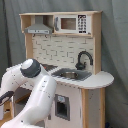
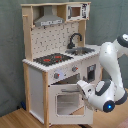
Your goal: Play with the kitchen
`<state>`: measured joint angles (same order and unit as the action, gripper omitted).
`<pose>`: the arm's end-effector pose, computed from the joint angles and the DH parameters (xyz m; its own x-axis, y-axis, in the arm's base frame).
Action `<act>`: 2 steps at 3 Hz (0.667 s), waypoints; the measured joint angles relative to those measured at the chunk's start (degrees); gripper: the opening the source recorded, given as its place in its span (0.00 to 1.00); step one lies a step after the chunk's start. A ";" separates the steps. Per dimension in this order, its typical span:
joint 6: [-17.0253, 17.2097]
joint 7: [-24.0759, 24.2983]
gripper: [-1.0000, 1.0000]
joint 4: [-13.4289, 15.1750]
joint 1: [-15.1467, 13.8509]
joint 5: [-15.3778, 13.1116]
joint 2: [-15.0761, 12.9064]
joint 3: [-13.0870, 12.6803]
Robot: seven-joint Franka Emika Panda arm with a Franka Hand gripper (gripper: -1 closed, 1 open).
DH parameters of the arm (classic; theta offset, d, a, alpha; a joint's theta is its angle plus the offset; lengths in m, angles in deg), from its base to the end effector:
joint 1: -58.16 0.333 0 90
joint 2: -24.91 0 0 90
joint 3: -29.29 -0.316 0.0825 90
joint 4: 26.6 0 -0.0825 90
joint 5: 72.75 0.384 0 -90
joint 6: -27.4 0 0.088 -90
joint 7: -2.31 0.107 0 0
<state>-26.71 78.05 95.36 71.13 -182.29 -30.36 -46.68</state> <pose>0.2112 0.4978 0.2566 0.4009 0.8145 0.4194 0.0486 -0.4761 0.8780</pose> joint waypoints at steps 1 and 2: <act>-1.75 2.25 1.00 2.57 -4.60 -0.85 0.00 0.13; -3.58 2.34 1.00 4.62 -9.13 -3.11 0.10 0.41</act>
<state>-30.29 80.39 99.97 62.00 -185.40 -30.26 -46.27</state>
